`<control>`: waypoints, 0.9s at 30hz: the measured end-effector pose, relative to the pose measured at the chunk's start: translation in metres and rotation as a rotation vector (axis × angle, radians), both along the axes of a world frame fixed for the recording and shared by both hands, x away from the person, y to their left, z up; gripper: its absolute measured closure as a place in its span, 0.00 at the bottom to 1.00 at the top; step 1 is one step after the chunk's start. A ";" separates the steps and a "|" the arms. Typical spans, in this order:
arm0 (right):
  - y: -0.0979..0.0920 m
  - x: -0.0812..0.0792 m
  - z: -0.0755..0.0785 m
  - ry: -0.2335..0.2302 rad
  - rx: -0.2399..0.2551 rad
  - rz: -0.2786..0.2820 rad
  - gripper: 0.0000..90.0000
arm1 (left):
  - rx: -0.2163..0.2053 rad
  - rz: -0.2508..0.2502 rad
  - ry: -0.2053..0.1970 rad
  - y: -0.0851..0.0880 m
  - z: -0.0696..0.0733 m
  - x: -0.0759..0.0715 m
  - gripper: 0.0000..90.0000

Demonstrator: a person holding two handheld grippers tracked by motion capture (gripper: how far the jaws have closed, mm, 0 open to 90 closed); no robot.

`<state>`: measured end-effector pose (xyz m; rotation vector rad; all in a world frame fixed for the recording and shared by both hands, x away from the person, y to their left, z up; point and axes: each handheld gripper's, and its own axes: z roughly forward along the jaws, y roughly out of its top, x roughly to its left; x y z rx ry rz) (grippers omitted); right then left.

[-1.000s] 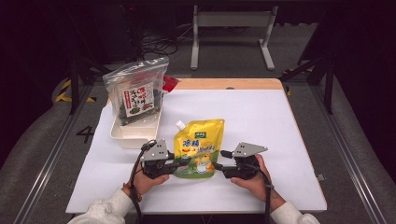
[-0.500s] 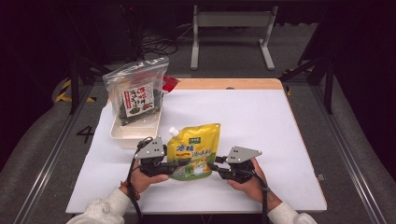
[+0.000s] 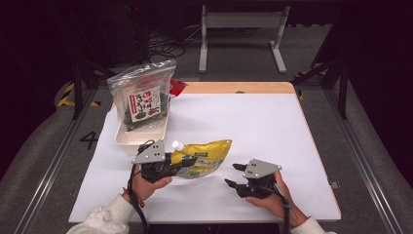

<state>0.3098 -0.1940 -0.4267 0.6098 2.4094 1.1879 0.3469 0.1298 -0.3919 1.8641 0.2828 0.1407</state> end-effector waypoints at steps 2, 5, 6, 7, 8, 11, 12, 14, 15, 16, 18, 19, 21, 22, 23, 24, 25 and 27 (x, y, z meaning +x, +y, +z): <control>-0.008 -0.007 -0.001 0.003 -0.017 -0.003 0.46 | -0.008 -0.004 -0.009 0.002 0.002 0.000 1.00; -0.020 -0.015 -0.006 0.022 -0.034 -0.022 0.45 | -0.027 0.006 -0.010 0.006 0.007 -0.001 1.00; -0.022 -0.016 -0.007 0.026 -0.035 -0.025 0.44 | -0.027 0.011 -0.014 0.006 0.008 -0.002 1.00; -0.022 -0.016 -0.007 0.026 -0.035 -0.025 0.44 | -0.027 0.011 -0.014 0.006 0.008 -0.002 1.00; -0.026 -0.018 -0.008 0.027 -0.042 -0.030 0.44 | -0.032 0.011 -0.019 0.007 0.010 -0.003 1.00; -0.030 -0.018 -0.008 0.033 -0.023 -0.036 0.44 | -0.041 0.016 -0.029 0.011 0.014 -0.001 1.00; -0.032 -0.018 -0.008 0.033 -0.019 -0.041 0.44 | -0.045 0.020 -0.032 0.013 0.015 -0.001 1.00; -0.033 -0.017 -0.008 0.031 -0.016 -0.051 0.43 | -0.051 0.032 -0.040 0.017 0.018 0.001 1.00; -0.034 -0.017 -0.008 0.028 -0.011 -0.055 0.43 | -0.058 0.040 -0.043 0.019 0.019 0.001 1.00; -0.034 -0.017 -0.008 0.022 -0.012 -0.057 0.43 | -0.068 0.049 -0.044 0.022 0.021 0.001 1.00; -0.035 -0.019 -0.006 0.010 -0.004 -0.061 0.42 | -0.075 0.060 -0.055 0.027 0.024 0.002 1.00; -0.035 -0.020 -0.005 0.006 0.002 -0.061 0.42 | -0.081 0.069 -0.064 0.031 0.027 0.002 1.00; -0.036 -0.021 -0.003 -0.007 0.013 -0.058 0.42 | -0.088 0.087 -0.074 0.037 0.031 0.004 1.00; -0.036 -0.022 -0.003 -0.007 0.022 -0.062 0.41 | -0.090 0.096 -0.077 0.040 0.032 0.005 1.00; -0.037 -0.022 -0.004 -0.009 0.025 -0.062 0.41 | -0.094 0.109 -0.089 0.044 0.034 0.006 1.00; -0.037 -0.023 -0.005 -0.012 0.016 -0.060 0.40 | -0.098 0.116 -0.095 0.047 0.035 0.006 1.00; -0.037 -0.024 -0.006 -0.017 0.006 -0.063 0.40 | -0.099 0.124 -0.098 0.049 0.036 0.007 1.00; -0.037 -0.025 -0.007 -0.018 0.013 -0.069 0.38 | -0.101 0.142 -0.108 0.054 0.039 0.008 1.00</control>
